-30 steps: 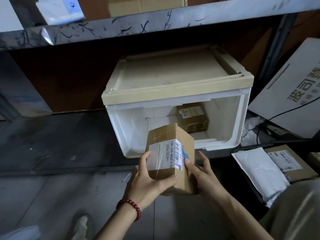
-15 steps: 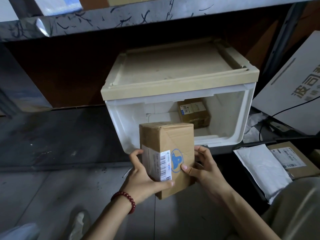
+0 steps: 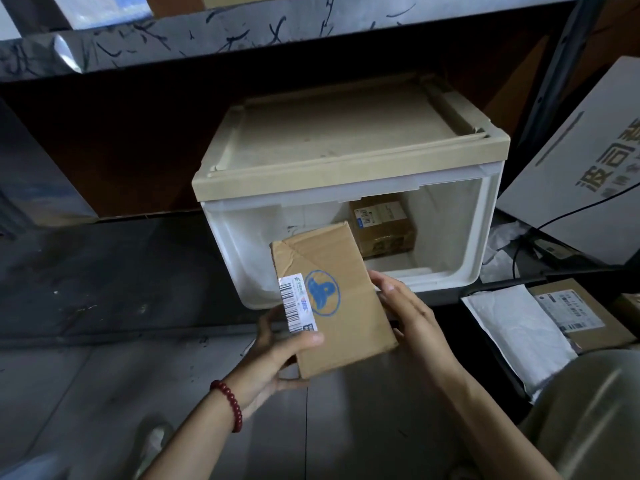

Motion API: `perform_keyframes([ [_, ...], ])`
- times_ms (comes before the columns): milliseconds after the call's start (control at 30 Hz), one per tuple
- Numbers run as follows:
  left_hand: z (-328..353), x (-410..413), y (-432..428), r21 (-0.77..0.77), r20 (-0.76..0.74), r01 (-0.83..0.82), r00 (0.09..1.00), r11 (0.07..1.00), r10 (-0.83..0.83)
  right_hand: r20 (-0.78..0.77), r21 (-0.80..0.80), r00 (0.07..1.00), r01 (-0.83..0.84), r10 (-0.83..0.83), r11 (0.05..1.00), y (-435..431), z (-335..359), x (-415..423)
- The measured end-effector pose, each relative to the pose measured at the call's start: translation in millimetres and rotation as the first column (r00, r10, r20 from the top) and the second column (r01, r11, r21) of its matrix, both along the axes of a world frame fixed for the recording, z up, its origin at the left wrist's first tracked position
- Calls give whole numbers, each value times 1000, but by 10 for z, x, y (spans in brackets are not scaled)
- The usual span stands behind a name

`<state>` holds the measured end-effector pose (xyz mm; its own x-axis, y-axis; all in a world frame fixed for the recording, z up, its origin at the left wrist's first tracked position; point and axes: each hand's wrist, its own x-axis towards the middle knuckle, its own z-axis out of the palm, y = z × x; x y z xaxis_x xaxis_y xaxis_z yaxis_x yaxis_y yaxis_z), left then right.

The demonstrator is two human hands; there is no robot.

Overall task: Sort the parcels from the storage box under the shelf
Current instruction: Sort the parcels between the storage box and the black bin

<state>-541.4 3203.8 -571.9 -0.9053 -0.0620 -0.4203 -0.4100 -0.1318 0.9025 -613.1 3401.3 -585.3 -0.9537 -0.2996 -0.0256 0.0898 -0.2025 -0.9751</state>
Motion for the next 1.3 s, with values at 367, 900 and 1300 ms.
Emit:
perform_keyframes([
  [367,16,-78,-32,226,178,-55,984,972,15,87,-13,992,-93,94,996,8,12,10],
  [900,182,-126,52,-327,-112,-87,992,941,52,309,83,950,-83,54,993,-2,-108,-69],
  [1300,147,-131,122,-447,-319,-196,946,873,49,220,113,961,-196,168,974,2,-73,28],
])
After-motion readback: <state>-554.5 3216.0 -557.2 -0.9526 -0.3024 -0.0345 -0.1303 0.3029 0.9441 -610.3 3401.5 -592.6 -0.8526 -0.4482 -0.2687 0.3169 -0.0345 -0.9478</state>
